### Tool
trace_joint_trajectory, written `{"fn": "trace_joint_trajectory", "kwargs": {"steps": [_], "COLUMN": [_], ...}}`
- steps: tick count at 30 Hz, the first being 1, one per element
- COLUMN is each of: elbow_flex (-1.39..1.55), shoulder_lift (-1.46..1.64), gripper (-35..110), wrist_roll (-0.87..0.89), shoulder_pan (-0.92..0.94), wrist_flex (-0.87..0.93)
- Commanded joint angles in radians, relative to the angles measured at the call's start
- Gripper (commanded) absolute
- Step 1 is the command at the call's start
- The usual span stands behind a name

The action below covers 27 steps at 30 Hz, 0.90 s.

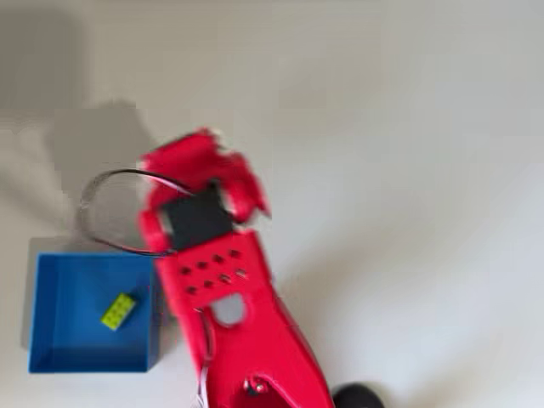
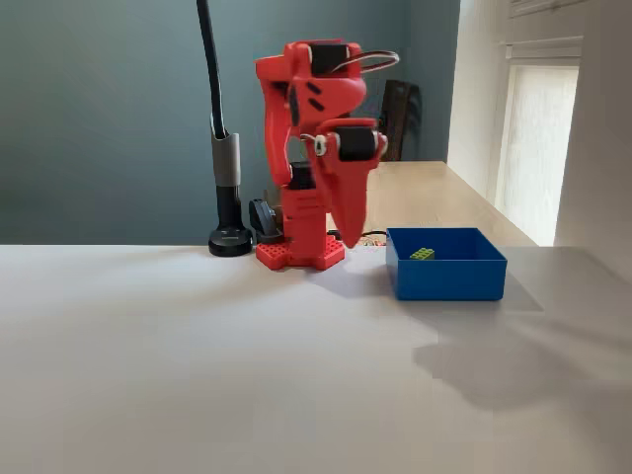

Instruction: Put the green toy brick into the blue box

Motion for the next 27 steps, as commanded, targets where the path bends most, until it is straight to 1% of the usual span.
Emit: {"fn": "trace_joint_trajectory", "kwargs": {"steps": [1,5,13,20,27], "elbow_flex": [0.075,0.198,0.517,0.746,0.904], "shoulder_lift": [0.135,0.229,0.505,0.724,0.839], "gripper": [0,0,0,0,0], "wrist_roll": [0.003,0.017,-0.011,-0.028,-0.032], "shoulder_pan": [0.098,0.158,0.164,0.166,0.167], "wrist_flex": [-0.026,-0.066,-0.156,-0.164,-0.202]}}
